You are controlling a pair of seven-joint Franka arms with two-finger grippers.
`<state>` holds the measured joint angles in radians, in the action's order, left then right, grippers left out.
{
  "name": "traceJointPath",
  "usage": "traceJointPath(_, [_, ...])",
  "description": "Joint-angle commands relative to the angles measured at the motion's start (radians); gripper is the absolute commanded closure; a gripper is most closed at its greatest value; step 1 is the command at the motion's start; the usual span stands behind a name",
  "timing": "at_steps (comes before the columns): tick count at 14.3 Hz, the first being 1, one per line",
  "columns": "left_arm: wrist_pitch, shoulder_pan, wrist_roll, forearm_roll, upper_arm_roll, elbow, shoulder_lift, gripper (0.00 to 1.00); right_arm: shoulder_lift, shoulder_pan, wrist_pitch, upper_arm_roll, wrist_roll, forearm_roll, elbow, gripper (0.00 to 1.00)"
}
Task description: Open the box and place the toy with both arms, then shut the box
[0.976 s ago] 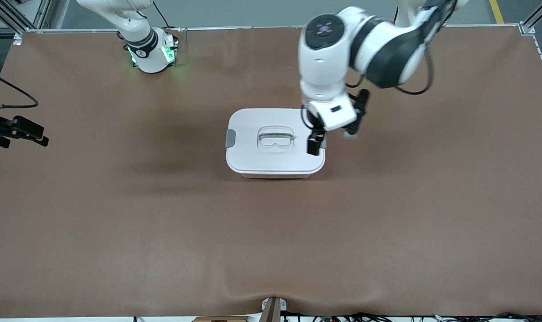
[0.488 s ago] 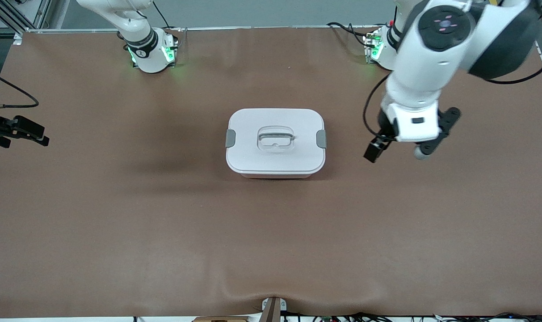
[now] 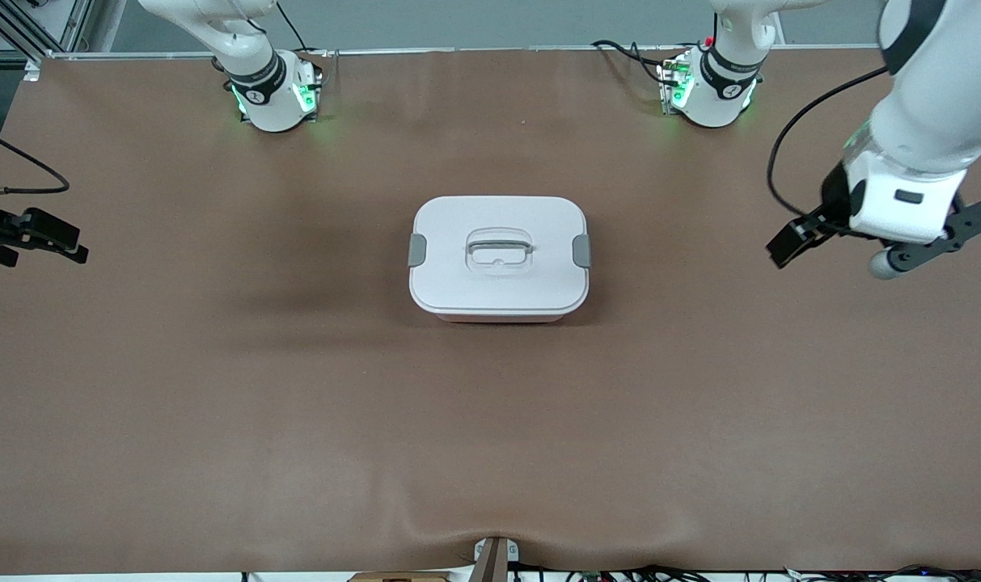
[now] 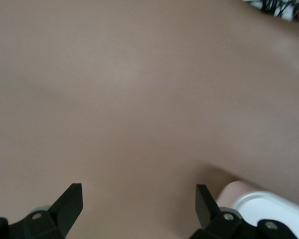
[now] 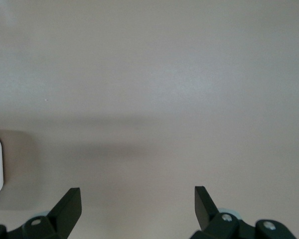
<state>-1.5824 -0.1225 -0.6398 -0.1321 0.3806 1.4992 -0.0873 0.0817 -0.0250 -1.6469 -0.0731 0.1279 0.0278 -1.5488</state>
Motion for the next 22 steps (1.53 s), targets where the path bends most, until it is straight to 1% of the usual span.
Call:
traceJointPath(1, [0.063,0.038,0.243,0.02,-0.109,0.03,0.07,0.0,-0.02,-0.004,0.009,0.004,0.01,0.007,-0.007,0.0])
traceJointPath(3, [0.1,0.133,0.377,0.02,-0.249,0.035,0.093,0.0,-0.02,-0.003,0.01,0.004,0.01,0.008,-0.007,0.0])
traceJointPath(4, [0.113,0.164,0.429,0.026,-0.3,0.033,0.106,0.0,-0.02,-0.003,0.009,0.004,0.01,0.008,-0.007,0.0])
traceJointPath(5, [0.12,0.182,0.481,0.026,-0.328,0.035,0.113,0.0,-0.02,-0.003,0.009,0.004,0.01,0.008,-0.007,0.0])
traceJointPath(8, [0.137,0.172,0.554,0.026,-0.339,0.035,0.123,0.0,-0.019,-0.003,0.009,0.004,0.01,0.006,-0.007,0.0])
traceJointPath(11, [0.14,0.164,0.586,0.026,-0.356,0.032,0.147,0.0,-0.02,-0.003,0.007,0.004,0.01,0.008,-0.007,0.0])
traceJointPath(12, [0.14,0.144,0.588,0.034,-0.355,0.035,0.156,0.0,-0.019,-0.003,0.006,0.004,0.01,0.008,-0.007,0.0])
traceJointPath(14, [0.139,0.119,0.591,0.1,-0.354,0.041,0.176,0.0,-0.019,-0.003,0.001,0.004,0.006,0.006,-0.007,0.0])
traceJointPath(16, [0.137,0.116,0.591,0.104,-0.356,0.044,0.178,0.0,-0.019,-0.004,-0.001,0.004,0.007,0.006,-0.007,0.0])
traceJointPath(18, [0.139,0.116,0.583,0.111,-0.351,0.046,0.178,0.0,-0.019,-0.006,-0.001,0.004,0.009,0.008,-0.008,0.0])
traceJointPath(20, [0.139,0.122,0.563,0.124,-0.332,0.053,0.178,0.0,-0.019,-0.01,-0.002,0.002,0.009,0.008,-0.007,0.0])
traceJointPath(22, [0.137,0.122,0.545,0.137,-0.318,0.084,0.19,0.0,-0.019,-0.012,0.007,0.001,0.01,0.008,0.004,0.0])
